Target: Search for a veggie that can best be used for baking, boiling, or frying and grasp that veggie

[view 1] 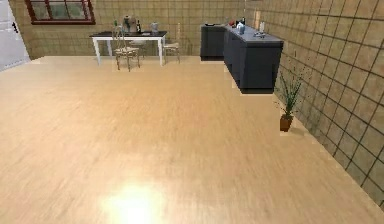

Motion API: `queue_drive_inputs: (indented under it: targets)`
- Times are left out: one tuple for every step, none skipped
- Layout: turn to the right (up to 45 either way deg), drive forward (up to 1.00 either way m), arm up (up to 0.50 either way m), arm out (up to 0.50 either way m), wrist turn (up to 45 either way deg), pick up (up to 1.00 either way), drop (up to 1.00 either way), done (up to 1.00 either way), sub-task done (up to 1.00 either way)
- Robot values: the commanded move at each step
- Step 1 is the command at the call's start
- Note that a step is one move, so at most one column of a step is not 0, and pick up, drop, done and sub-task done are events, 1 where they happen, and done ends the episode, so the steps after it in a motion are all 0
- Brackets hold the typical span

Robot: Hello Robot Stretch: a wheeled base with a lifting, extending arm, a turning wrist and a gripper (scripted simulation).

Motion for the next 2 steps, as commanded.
queue_drive_inputs:
  targets:
    - [0.0, 0.65, 0.00, 0.00, 0.0, 0.00, 0.00, 0.00, 0.00]
    - [3.0, 0.00, 0.00, 0.00, 0.0, 0.00, 0.00, 0.00, 0.00]
